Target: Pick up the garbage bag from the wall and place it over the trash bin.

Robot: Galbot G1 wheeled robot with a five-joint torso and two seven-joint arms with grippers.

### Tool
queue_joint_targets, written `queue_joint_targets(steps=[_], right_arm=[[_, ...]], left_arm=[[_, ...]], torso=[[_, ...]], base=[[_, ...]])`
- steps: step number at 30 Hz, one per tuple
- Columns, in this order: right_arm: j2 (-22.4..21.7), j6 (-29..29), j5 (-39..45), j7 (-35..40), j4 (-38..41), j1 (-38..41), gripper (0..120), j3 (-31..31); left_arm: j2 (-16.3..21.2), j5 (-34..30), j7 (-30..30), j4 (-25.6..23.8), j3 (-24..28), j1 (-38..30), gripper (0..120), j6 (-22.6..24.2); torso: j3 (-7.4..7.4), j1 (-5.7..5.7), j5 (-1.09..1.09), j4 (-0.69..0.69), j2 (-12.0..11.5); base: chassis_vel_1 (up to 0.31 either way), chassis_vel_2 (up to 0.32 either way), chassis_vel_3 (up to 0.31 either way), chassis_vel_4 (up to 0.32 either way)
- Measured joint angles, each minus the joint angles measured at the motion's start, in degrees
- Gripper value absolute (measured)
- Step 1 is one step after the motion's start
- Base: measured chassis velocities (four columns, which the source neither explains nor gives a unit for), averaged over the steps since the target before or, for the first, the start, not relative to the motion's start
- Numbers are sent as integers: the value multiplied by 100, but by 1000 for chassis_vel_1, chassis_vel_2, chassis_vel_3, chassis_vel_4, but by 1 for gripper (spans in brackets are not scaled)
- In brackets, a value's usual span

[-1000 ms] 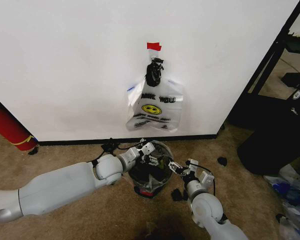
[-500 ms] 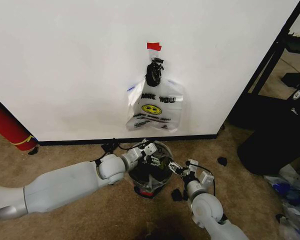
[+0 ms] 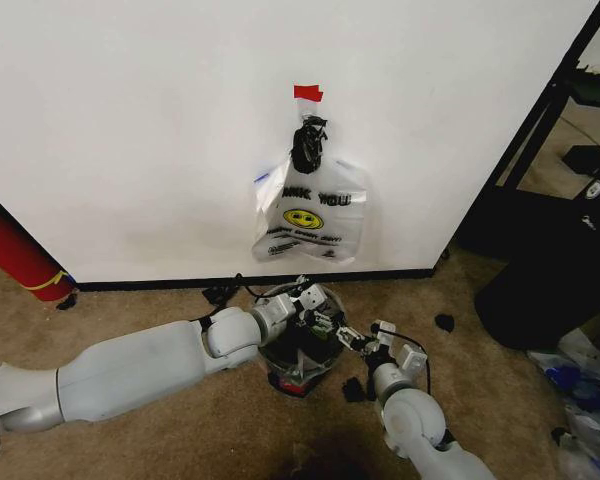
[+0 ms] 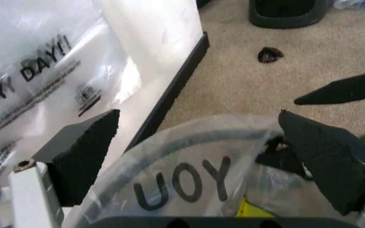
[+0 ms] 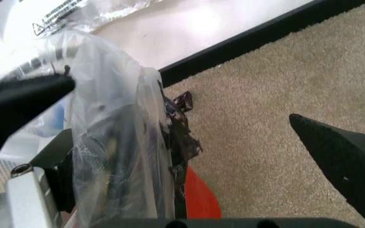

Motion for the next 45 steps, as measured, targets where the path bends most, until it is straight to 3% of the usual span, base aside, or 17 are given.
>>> queue_joint_targets(steps=[13, 26, 45], right_arm=[[-98, 131, -470, -231, 33, -46, 100, -70], [-18, 113, -109, -88, -59, -11, 100, 4], [-138, 94, -144, -96, 99, -37, 100, -34]], left_arm=[[-51, -76, -38, 133, 9, -49, 99, 11], [452, -309, -68, -616, -295, 130, 99, 110], [178, -295, -177, -112, -43, 49, 99, 406]], torso=[[0, 0, 0, 0, 1], [0, 0, 0, 1, 1], [0, 1, 0, 0, 1]], base=[[0, 0, 0, 0], [0, 0, 0, 0], [0, 0, 0, 0]])
